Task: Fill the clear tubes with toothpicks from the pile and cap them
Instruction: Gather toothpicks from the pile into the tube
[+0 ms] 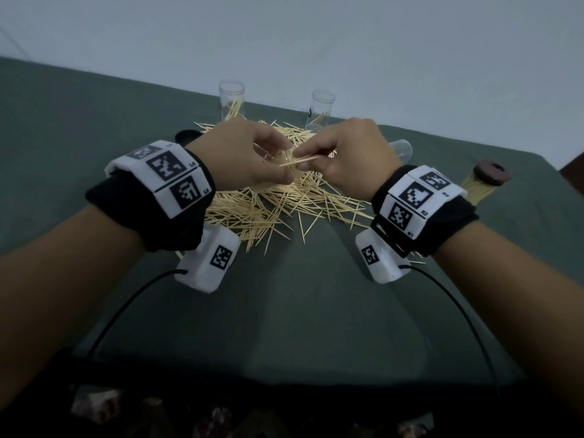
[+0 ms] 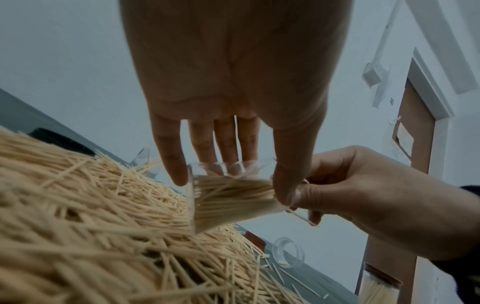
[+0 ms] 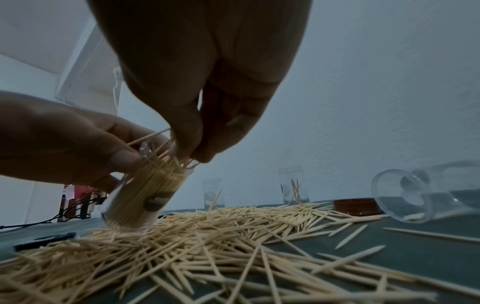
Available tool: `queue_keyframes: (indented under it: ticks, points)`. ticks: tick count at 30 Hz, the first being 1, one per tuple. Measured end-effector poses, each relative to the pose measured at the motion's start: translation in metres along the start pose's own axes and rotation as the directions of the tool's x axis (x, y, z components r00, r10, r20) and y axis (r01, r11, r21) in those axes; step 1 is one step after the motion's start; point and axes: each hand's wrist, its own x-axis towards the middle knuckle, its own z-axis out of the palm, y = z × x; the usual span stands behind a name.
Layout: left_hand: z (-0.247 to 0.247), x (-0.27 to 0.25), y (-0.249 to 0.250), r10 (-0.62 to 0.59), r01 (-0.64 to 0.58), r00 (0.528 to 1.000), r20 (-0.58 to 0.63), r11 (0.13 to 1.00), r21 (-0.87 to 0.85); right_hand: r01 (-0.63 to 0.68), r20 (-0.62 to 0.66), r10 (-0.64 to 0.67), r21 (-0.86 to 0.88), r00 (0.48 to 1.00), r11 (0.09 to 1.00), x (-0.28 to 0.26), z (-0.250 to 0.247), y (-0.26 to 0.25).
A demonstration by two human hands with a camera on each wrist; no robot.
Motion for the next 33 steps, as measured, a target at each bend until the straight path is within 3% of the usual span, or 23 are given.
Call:
queue_keyframes:
  ticks: [11, 17, 20, 26, 29, 33]
  points:
    - [-0.002, -0.001, -0.002, 0.0, 0.0, 1.0, -0.005, 1.0, -0.029, -0.024, -0.02, 0.025, 0.048, 0.999, 0.999, 0.0, -0.003, 0.001]
    - [0.001, 0.0, 0.0, 0.023, -0.023, 1.0, -0.007, 0.999, -0.04, 0.098, -0.012, -0.099, -0.026, 0.995, 0.995, 0.0, 0.007, 0.002]
    - [-0.002, 0.001, -0.004, 0.004, -0.005, 1.0, -0.024, 0.999, -0.035, 0.045, -0.069, -0.045, -0.004, 0.997, 0.999, 0.002, 0.001, 0.005]
    - [-0.002, -0.001, 0.0, 0.041, -0.039, 0.999, 0.027, 0.998, -0.053, 0.044, 0.04, -0.044, -0.001, 0.998, 0.999, 0.0, -0.001, 0.001]
    - [0.002, -0.001, 0.001, 0.061, -0.057, 0.995, 0.079, 0.997, -0.051, 0.077, -0.017, -0.078, -0.042, 0.997, 0.996, -0.001, 0.002, 0.0]
    - [0.0, -0.001, 0.0, 0.067, -0.065, 0.998, 0.022, 0.995, -0.074, 0.004, -0.137, 0.003, 0.05, 0.991, 0.999, -0.001, 0.0, 0.002]
